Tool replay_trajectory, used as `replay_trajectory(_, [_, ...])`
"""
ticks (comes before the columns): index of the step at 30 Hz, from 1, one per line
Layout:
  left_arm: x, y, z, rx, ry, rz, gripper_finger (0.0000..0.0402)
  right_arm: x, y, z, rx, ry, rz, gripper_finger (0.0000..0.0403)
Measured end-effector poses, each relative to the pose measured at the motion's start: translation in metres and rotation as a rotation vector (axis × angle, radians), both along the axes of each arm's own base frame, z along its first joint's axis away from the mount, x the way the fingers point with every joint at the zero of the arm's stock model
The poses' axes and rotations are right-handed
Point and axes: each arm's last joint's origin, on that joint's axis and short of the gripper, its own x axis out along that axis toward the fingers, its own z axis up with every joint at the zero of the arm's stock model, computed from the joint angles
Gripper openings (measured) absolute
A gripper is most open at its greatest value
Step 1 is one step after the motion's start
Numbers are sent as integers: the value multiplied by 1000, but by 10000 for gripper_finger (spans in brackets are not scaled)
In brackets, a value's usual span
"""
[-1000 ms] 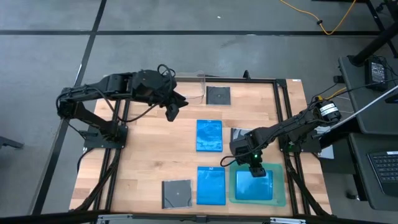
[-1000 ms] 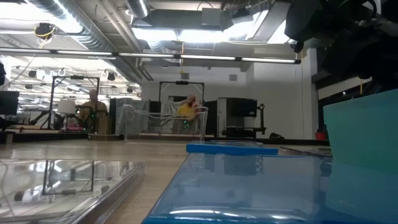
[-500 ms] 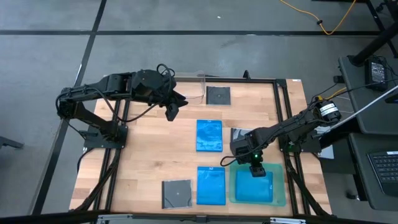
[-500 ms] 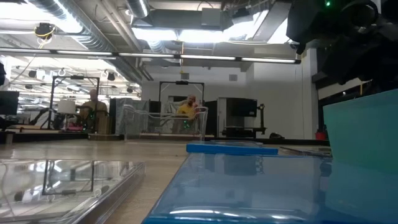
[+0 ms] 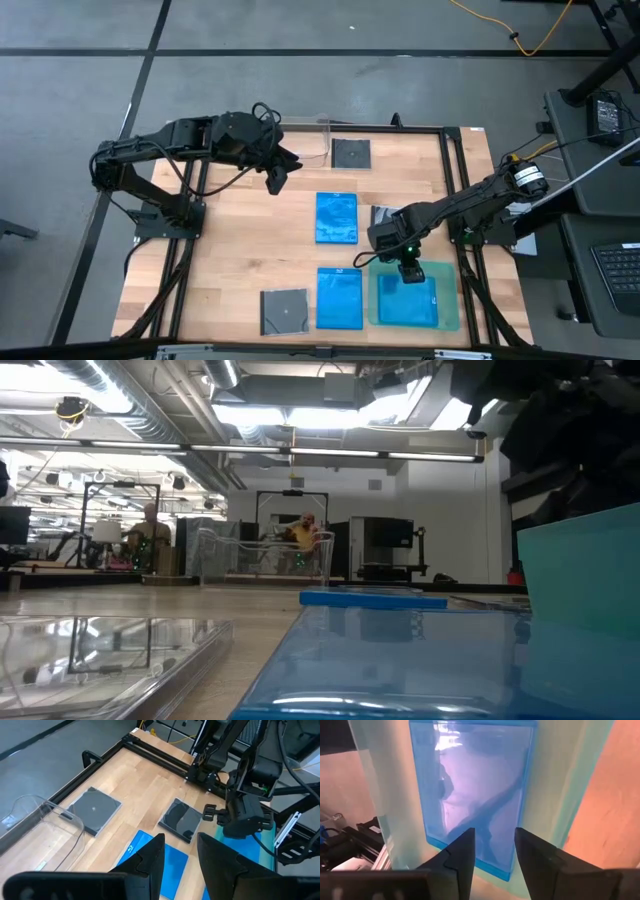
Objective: Pick & place jewel cases by type
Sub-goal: Put the top blue cd case into the green bin
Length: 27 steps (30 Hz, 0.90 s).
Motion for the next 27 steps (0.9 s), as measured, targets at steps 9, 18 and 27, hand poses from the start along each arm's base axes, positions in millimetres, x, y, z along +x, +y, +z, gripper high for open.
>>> replay_trajectory(9, [0, 0, 0, 14, 2, -3, 109, -2, -10, 12, -60, -45, -63, 142])
replay_trajectory(18, [0, -1, 0, 33, 8, -19, 109, -23, -42, 65, -195, -266, -362, 142])
replay_trajectory(27, [0, -7, 0, 90, 18, -52, 109, -64, -61, 123, -326, -575, -665, 142])
